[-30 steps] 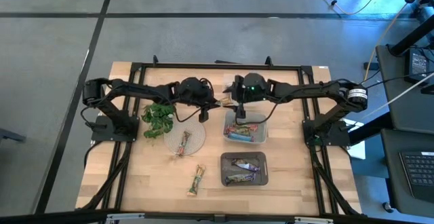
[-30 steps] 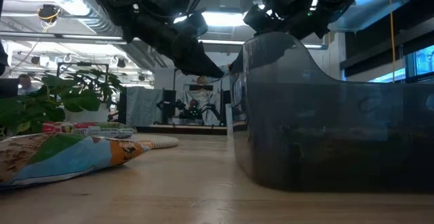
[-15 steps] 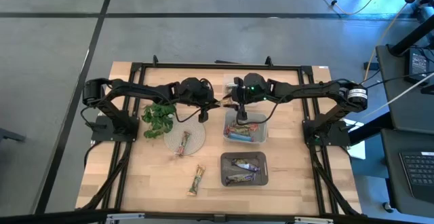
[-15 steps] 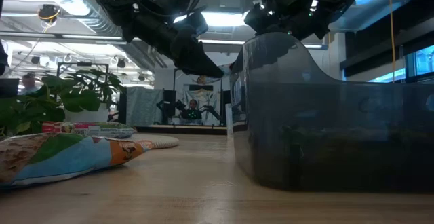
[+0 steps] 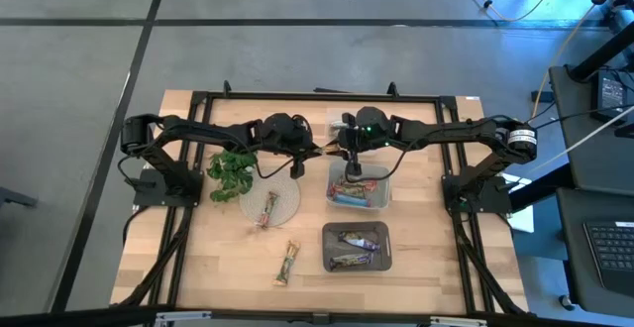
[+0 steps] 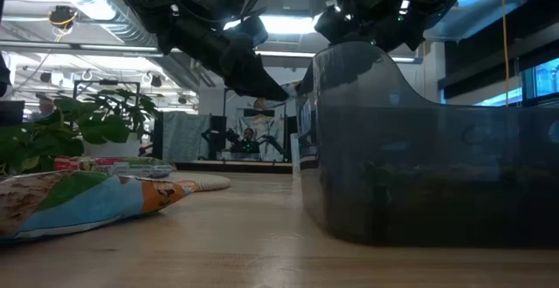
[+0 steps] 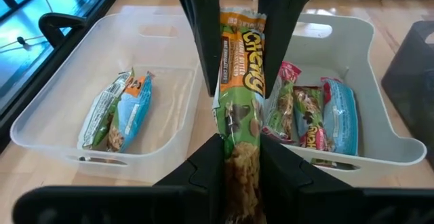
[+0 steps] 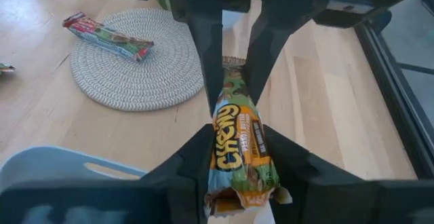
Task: Pick and place Granola Bars by type
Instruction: Put the yellow granola bar into the transparent bin
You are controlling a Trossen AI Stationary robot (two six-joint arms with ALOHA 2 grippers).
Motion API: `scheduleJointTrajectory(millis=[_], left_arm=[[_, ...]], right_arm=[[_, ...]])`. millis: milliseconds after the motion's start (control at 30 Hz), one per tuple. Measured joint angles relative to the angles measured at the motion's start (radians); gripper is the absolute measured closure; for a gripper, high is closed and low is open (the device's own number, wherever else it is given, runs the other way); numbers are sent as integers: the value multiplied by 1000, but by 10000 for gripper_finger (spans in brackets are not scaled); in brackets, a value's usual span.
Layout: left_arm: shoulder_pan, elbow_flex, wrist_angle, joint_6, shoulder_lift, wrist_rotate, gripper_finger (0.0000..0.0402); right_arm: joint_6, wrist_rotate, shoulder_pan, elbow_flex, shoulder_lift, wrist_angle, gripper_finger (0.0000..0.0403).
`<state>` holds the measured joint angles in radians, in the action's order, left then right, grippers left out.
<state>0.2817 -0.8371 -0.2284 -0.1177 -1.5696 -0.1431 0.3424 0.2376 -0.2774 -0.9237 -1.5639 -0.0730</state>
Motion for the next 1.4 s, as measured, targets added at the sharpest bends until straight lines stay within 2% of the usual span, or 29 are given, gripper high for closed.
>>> scheduleJointTrajectory(millis=[167,267,533,733,833,1067,1300,1400], left_arm=[[-1,0,0,-1,0,21,315],[-1,0,-1,-1,0,25,299],[-1,0,18,-4,0,14,223],[-1,-2,131,-56,54,134,183],[0,-2,178,-38,90,180,176],[-1,-2,303,57,140,177,180],[-4,-1,386,173,138,177,180],[-7,-1,406,232,138,174,178]], right_arm=[[0,-9,0,0,0,1,303],[0,-54,1,0,0,10,302],[0,-80,0,0,0,40,305],[2,-179,-1,0,11,64,300],[3,-221,-12,0,40,96,302],[-20,-239,-66,0,111,251,302],[-61,-220,-122,1,73,387,303],[-72,-212,-132,1,52,375,304]])
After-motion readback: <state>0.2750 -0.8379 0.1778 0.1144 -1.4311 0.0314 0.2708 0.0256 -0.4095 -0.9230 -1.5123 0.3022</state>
